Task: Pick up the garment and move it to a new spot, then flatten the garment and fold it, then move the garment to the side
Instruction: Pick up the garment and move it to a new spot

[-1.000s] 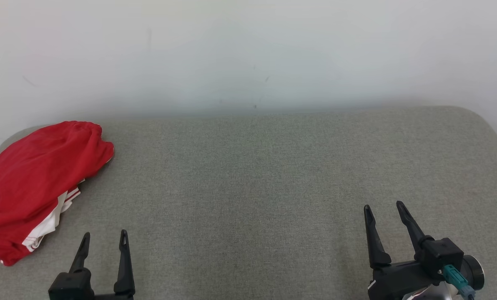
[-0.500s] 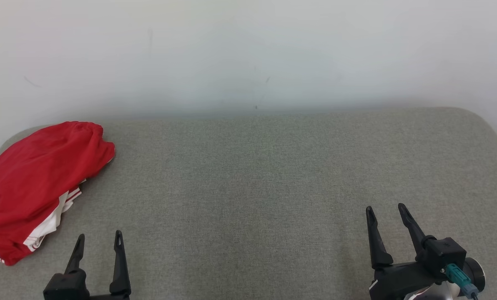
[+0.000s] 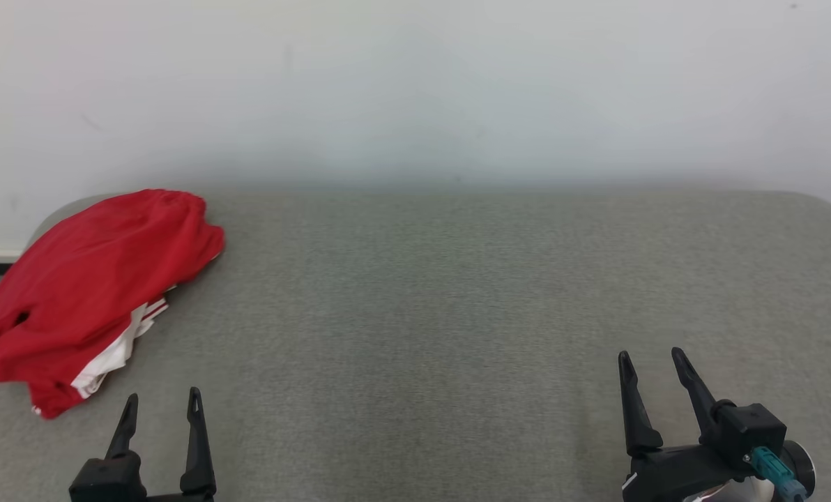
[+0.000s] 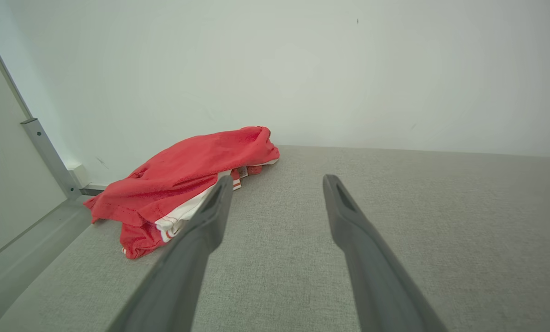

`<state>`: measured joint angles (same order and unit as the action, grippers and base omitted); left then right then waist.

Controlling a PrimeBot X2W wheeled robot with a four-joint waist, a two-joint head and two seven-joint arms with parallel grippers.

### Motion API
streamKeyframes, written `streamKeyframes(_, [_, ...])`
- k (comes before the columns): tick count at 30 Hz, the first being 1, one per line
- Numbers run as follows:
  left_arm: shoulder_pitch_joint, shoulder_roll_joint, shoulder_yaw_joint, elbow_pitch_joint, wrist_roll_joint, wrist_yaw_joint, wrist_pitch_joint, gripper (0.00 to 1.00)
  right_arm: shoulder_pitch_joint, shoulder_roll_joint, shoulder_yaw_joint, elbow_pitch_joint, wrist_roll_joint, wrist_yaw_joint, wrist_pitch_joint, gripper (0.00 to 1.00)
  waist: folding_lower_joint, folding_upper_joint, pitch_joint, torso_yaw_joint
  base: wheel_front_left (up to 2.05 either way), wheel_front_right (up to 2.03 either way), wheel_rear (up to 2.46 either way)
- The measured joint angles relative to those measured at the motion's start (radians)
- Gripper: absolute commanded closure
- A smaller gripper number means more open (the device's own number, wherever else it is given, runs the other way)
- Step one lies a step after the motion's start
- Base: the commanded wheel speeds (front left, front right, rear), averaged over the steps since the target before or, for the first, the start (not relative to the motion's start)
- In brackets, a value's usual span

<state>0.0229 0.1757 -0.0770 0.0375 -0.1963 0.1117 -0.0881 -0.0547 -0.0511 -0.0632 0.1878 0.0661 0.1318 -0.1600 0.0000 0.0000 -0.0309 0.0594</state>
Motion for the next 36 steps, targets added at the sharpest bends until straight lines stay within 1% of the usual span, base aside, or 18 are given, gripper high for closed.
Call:
streamKeyframes(6, [0.003, 0.004, 0.002, 0.001, -0.008, 0.01, 0.002, 0.0, 0.014, 0.0, -0.007, 0.009, 0.003, 0.0, -0.003, 0.0, 0.0, 0.0, 0.003, 0.067, 0.0, 0.0, 0.0])
streamKeyframes(14, [0.014, 0.006, 0.004, 0.006, -0.017, 0.02, 0.0, 0.0, 0.014, 0.0, -0.006, 0.02, 0.004, 0.0, -0.008, 0.0, 0.0, 0.0, 0.007, 0.174, 0.0, 0.0, 0.0])
streamKeyframes(15, [0.014, 0.006, 0.004, 0.006, -0.017, 0.02, 0.0, 0.0, 0.014, 0.0, -0.006, 0.02, 0.004, 0.0, -0.008, 0.0, 0.0, 0.0, 0.007, 0.174, 0.0, 0.0, 0.0])
streamKeyframes(34, [0.024, 0.006, 0.006, 0.015, -0.033, 0.04, -0.017, 0.0, 0.021, 0.0, -0.003, 0.016, 0.0, 0.0, 0.001, 0.0, 0.0, 0.0, 0.013, 0.416, 0.0, 0.0, 0.0])
streamKeyframes(36, [0.03, 0.007, 0.012, 0.012, -0.035, 0.048, -0.021, 0.0, 0.02, 0.0, 0.004, 0.018, 0.0, 0.0, 0.001, 0.0, 0.0, 0.0, 0.012, 0.43, 0.0, 0.0, 0.0])
